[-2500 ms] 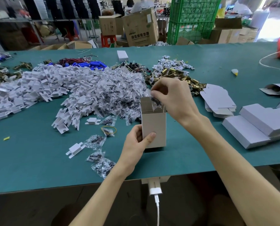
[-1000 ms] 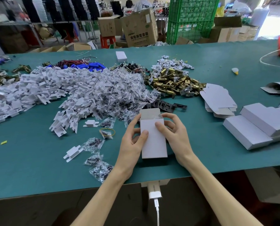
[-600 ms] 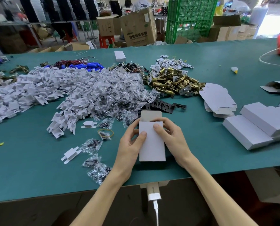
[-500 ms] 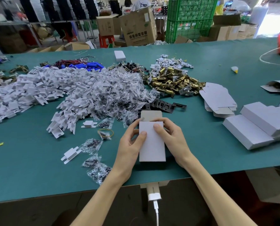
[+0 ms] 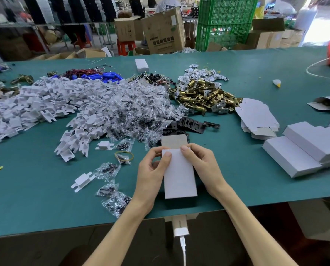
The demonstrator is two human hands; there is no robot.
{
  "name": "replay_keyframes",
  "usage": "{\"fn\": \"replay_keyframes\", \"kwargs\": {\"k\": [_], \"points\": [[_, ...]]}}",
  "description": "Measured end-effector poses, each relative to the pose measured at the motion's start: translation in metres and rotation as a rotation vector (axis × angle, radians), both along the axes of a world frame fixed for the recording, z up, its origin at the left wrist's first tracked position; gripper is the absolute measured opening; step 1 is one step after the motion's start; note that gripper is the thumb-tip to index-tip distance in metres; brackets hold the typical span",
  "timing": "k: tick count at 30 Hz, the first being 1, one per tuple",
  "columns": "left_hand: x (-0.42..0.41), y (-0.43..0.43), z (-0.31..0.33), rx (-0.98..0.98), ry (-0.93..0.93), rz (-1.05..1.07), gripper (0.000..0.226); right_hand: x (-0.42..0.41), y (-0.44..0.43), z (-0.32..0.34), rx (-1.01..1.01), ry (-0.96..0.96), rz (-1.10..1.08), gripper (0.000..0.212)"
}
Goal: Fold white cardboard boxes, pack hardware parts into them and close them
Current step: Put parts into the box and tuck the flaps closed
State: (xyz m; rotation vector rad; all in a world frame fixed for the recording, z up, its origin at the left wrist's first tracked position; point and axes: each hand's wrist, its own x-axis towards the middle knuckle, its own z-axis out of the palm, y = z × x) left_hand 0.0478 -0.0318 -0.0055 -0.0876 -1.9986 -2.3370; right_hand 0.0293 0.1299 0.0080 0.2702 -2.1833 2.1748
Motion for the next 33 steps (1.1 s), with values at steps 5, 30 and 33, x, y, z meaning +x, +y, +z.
{"fn": "replay_keyframes", "kwargs": {"k": [5,30,33], "points": [[-0.003,0.002,0.002,-0.025,-0.050,0.031,0.022,-0.001,0.000,0.000,0.007,-0.026,-0.028,0.030],[-0.026,0.003,0.003,-0.014,0.072,0.044,0.019,-0.002,-0.001,-0.001,-0.112,0.020,0.008,0.049],[-0.027,0.004,0.003,0.017,0.077,0.041,0.032,-0.003,-0.001,-0.002,-0.056,0.020,-0.003,0.034]]}}
